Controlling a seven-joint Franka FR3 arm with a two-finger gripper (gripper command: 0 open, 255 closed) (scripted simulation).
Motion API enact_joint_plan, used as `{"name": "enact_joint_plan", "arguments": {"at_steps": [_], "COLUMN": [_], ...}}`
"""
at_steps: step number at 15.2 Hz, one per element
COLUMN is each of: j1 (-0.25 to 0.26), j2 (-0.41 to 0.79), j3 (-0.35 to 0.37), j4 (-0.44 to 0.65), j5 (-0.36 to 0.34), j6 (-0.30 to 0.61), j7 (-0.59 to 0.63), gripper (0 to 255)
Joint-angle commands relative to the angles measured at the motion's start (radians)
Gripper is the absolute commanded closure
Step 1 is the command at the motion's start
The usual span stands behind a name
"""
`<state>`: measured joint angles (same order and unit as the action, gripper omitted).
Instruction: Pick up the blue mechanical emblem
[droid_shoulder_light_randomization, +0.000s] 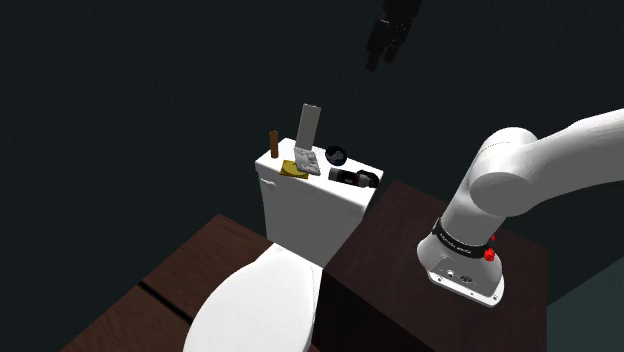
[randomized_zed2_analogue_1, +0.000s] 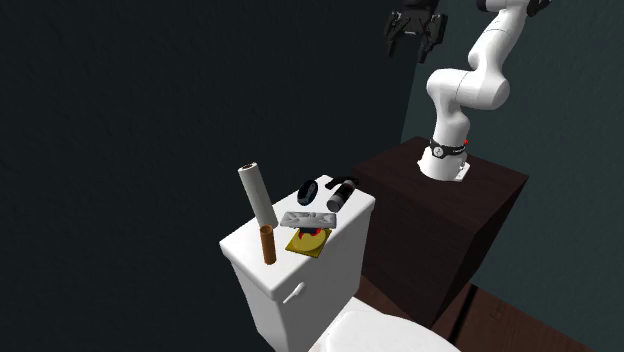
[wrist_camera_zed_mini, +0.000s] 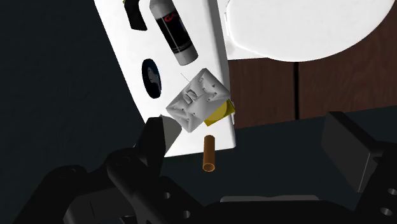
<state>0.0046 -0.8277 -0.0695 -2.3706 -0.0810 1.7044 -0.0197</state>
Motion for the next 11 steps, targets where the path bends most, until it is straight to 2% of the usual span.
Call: {"name": "enact_joint_plan", "arguments": {"at_steps": [1, 11], "j1": [0.0, -0.012], "j2": [0.0, 0.191], "j3": [0.0, -0.141], "j4": [0.0, -0.138], "j5": [0.0, -0.057], "j6": [0.0, 0.306], "j7": [0.0, -0.147], "gripper": [0, 0]}}
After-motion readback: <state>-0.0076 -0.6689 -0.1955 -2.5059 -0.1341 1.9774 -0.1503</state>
